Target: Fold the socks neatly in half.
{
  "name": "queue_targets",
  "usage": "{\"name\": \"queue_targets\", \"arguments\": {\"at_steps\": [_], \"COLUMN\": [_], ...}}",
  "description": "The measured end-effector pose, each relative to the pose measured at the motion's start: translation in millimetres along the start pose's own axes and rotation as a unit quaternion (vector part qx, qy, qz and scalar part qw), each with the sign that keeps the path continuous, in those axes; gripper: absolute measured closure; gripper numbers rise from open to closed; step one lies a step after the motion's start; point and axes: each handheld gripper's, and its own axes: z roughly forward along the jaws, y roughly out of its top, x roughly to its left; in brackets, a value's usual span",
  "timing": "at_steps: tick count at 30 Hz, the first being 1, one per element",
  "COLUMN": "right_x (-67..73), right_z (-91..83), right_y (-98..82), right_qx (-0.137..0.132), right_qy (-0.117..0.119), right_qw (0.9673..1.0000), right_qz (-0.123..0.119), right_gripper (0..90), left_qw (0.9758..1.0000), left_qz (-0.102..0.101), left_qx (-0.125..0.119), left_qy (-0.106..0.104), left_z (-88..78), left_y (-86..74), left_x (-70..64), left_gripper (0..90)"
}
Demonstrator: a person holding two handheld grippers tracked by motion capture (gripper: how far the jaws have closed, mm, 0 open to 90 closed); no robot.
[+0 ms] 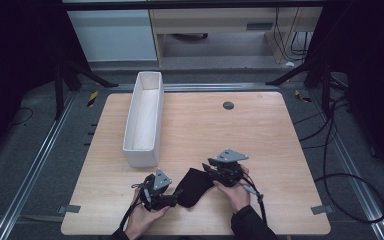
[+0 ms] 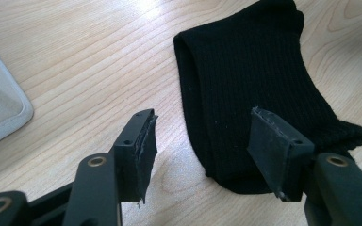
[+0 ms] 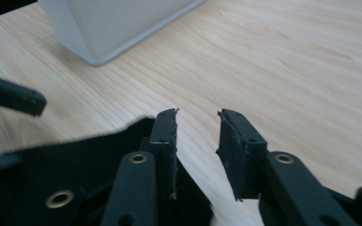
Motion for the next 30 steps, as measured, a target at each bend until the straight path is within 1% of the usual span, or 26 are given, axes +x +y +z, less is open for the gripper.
{"name": "queue_targets", "arguments": {"at_steps": [3, 5, 7, 8, 10, 12, 13, 15, 16, 17, 20, 22, 26, 28, 30], "right_x": [-6.3, -6.6, -6.2, -5.7, -4.5, -4.8, -5.8, -7.2, -7.2, -6.5, -4.5, -4.2, -4.6, -5.2, -5.0], "right_z": [-10.7, -13.5, -12.3, -9.6, -4.6, 0.8, 3.2, 6.3, 6.9, 7.2, 7.3, 7.3, 7.9, 7.8, 6.3], "right_y": [-13.7, -19.1, -22.7, -24.3, -27.0, -30.1, -31.4, -33.6, -33.5, -33.0, -32.0, -30.9, -29.6, -28.1, -25.4], "right_qx": [0.005, 0.008, 0.009, 0.014, 0.026, 0.043, 0.050, 0.062, 0.064, 0.067, 0.076, 0.078, 0.078, 0.073, 0.063], "right_qy": [0.007, 0.006, 0.014, 0.016, 0.012, 0.012, 0.012, 0.020, 0.027, 0.028, 0.036, 0.040, 0.041, 0.039, 0.034], "right_qw": [0.9999, 0.9999, 0.9996, 0.9995, 0.9995, 0.9989, 0.9985, 0.9972, 0.9966, 0.9962, 0.9954, 0.9951, 0.9949, 0.9954, 0.9965], "right_qz": [0.013, 0.011, 0.021, 0.021, 0.014, 0.013, 0.017, 0.037, 0.045, 0.048, 0.047, 0.044, 0.049, 0.048, 0.043], "right_gripper": [61.5, 58.3, 56.9, 56.8, 57.1, 59.7, 61.7, 66.7, 70.0, 72.1, 79.8, 82.1, 83.4, 83.4, 83.5], "left_qw": [1.0000, 1.0000, 1.0000, 1.0000, 1.0000, 1.0000, 1.0000, 1.0000, 1.0000, 1.0000, 0.9999, 0.9999, 0.9996, 0.9996, 0.9997], "left_qz": [0.003, 0.004, 0.004, 0.004, 0.003, 0.002, 0.003, 0.006, 0.005, 0.003, -0.010, -0.011, -0.015, -0.013, -0.006], "left_qx": [0.001, 0.000, 0.000, 0.000, 0.000, 0.000, 0.000, -0.001, 0.000, -0.002, -0.001, -0.003, -0.007, -0.003, 0.006], "left_qy": [0.001, 0.002, 0.002, 0.002, 0.001, 0.003, 0.003, 0.005, 0.005, 0.001, -0.008, -0.010, -0.021, -0.023, -0.023], "left_z": [-0.2, -0.1, -0.1, -0.1, -0.1, 0.7, 1.0, 0.4, 0.1, -0.1, -3.2, -7.7, -20.0, -20.2, -15.7], "left_y": [0.3, 0.1, 0.1, 0.0, -0.1, -0.1, 0.0, 0.1, 0.1, 0.0, 0.3, -0.8, -7.9, -10.6, -11.3], "left_x": [-0.5, -0.9, -0.9, -0.9, -0.7, -1.1, -1.6, -2.2, -1.8, -0.9, 3.0, 5.6, 8.5, 7.2, 4.3], "left_gripper": [40.8, 40.8, 40.8, 40.8, 40.8, 40.8, 40.9, 40.9, 40.9, 40.8, 40.3, 40.3, 40.2, 40.2, 40.2]}}
